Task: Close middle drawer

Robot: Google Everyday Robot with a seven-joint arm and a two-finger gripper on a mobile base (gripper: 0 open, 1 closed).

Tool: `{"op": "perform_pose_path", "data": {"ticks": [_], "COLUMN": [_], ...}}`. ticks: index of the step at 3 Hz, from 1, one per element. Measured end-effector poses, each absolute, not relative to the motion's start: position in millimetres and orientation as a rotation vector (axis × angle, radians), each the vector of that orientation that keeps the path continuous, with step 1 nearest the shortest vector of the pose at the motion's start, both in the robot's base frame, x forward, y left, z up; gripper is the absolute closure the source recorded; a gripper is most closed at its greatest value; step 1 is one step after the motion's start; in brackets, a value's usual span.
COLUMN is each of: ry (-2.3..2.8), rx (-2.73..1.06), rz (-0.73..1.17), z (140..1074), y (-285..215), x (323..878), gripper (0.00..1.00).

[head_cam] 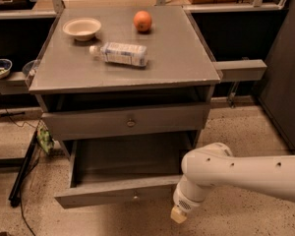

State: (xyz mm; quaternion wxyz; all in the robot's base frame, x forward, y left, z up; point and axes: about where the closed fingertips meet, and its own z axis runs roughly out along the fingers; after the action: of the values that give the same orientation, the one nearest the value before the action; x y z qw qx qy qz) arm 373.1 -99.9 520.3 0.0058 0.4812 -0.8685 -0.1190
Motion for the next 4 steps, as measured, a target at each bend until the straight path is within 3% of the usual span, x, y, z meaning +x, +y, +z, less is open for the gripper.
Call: {"op": "perform_pose_path", "data": {"ticks": [1,2,4], "ry": [-2.768,-2.828,-2.839], "rx": [1.475,1.456,1.434], "rz": [-0.409,-0.474,-0.502], "z": [493,433,428], "y": [-96,-92,-90], "x": [385,438,436], "gripper": [1.0,1.0,1.0]}}
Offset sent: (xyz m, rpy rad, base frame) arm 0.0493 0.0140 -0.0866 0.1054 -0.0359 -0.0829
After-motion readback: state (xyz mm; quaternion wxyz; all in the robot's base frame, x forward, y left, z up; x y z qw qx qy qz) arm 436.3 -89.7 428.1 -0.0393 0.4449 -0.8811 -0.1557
